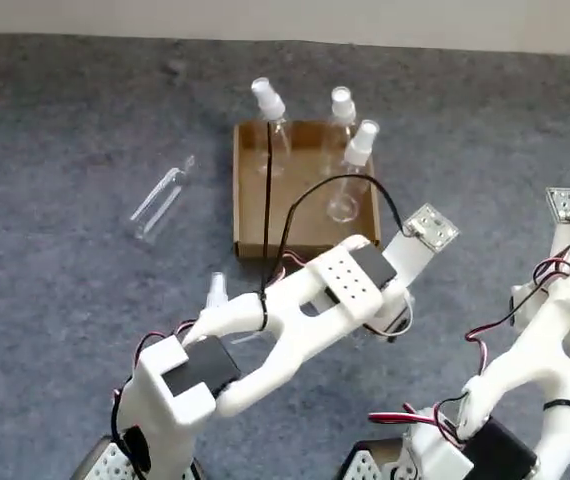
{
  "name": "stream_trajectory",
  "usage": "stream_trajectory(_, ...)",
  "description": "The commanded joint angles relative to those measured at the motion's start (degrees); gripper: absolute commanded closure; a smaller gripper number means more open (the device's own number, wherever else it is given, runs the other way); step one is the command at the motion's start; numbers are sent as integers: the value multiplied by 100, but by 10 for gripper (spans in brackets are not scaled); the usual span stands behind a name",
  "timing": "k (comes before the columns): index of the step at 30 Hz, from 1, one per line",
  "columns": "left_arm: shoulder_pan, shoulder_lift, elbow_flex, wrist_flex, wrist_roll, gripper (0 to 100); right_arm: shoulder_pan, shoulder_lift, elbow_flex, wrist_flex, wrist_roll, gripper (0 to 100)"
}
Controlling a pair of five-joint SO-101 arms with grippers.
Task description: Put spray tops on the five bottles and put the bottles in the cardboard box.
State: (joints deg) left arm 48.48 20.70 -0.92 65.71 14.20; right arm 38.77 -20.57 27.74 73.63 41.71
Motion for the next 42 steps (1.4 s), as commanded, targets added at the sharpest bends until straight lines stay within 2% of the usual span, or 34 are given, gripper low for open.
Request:
stream_trajectory(1,31,-22,-295,-70,53,771,40,-40,-31,-40,70,993)
stream_trajectory(5,-171,-75,-365,229,-9,765,31,-40,-31,-40,70,993)
stream_trajectory(9,-338,-75,-857,932,-615,765,31,-40,-31,-31,70,993)
stream_trajectory(14,-338,-101,-1121,1292,-949,768,31,-40,-31,-31,53,993)
stream_trajectory(19,-655,-673,-1367,1916,-1547,769,-4,-40,-40,-13,35,991)
stream_trajectory(22,-963,-1297,-1429,2365,-1916,769,-242,-40,-40,470,-62,989)
stream_trajectory(25,-1420,-2062,-1376,2892,-2233,769,-725,-48,-48,804,-712,988)
stream_trajectory(29,-2352,-2985,-1226,3552,-2558,769,-1912,-40,-48,857,-1943,987)
stream_trajectory(33,-3635,-3829,-347,3552,-2936,769,-3116,-40,-48,822,-3719,911)
stream_trajectory(37,-4637,-4532,778,3429,-3569,769,-4321,13,-48,796,-5178,841)
stream_trajectory(40,-5464,-5024,1578,2813,-3938,769,-4866,22,-48,532,-6488,803)
stream_trajectory(42,-5912,-5297,2044,2444,-4211,769,-4901,31,-31,303,-6919,738)
